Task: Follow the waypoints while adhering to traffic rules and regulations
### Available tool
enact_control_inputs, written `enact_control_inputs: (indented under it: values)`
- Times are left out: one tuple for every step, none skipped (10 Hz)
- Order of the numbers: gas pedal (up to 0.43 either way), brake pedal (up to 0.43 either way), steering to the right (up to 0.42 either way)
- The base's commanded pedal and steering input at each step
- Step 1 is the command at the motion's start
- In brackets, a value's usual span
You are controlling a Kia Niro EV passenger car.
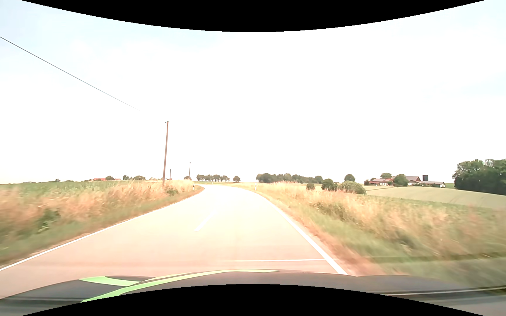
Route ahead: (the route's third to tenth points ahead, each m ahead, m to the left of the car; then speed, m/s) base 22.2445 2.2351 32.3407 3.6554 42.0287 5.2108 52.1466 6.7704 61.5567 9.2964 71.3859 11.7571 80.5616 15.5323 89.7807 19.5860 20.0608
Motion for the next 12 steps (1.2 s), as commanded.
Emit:
enact_control_inputs:
  values:
    - [0.0, 0.006, -0.011]
    - [0.0, 0.018, -0.011]
    - [0.0, 0.03, -0.011]
    - [0.0, 0.037, -0.014]
    - [0.0, 0.049, -0.016]
    - [0.0, 0.061, -0.018]
    - [0.0, 0.061, -0.02]
    - [0.0, 0.067, -0.022]
    - [0.0, 0.067, -0.024]
    - [0.0, 0.073, -0.024]
    - [0.0, 0.067, -0.024]
    - [0.0, 0.073, -0.024]
